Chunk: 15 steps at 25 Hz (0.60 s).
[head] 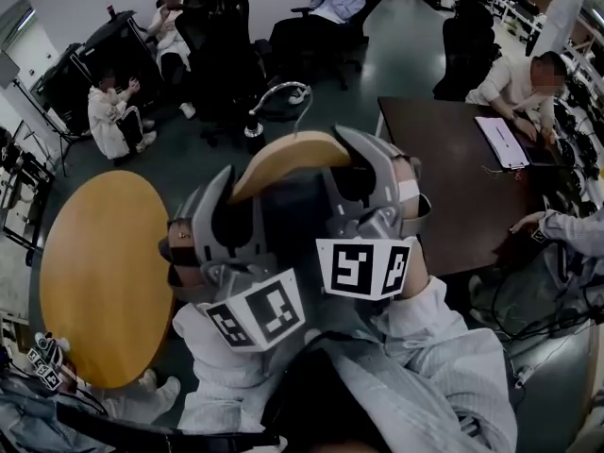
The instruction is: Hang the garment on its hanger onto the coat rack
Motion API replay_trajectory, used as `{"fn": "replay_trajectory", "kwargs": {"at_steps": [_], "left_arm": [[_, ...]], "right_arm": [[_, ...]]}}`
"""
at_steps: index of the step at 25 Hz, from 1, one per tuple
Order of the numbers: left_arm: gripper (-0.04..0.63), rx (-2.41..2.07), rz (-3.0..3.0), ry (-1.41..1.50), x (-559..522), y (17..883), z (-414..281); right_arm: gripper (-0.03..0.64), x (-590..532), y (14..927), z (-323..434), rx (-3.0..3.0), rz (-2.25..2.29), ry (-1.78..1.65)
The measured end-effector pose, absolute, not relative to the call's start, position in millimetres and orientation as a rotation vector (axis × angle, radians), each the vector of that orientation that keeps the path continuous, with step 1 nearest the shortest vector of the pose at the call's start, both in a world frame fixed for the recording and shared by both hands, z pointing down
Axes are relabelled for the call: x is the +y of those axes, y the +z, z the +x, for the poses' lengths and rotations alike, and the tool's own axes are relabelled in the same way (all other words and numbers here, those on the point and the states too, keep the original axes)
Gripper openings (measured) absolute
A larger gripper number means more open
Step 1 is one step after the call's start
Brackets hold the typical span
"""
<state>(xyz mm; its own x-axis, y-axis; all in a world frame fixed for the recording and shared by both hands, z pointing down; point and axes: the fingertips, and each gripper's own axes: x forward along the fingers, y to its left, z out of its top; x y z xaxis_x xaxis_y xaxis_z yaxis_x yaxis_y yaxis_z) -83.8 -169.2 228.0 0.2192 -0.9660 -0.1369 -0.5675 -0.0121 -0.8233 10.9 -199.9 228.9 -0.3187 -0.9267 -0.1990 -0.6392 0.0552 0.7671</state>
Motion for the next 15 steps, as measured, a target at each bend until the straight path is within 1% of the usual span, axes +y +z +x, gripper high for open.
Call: {"fn": "replay_trajectory", "kwargs": {"at_steps": [9, 15], "left_arm": [[0.095, 1.570, -1.608, -0.631, -301.2, 189.7, -117.5], [0.095, 1.645, -1.602, -0.660, -363.3, 183.6, -140.1]], "right_arm": [[0.075, -340.9, 187.1, -26.6, -2.078, 1.475, -1.250], [0.075, -408.6, 178.7, -52.8, -2.145, 1.349, -1.269]]}}
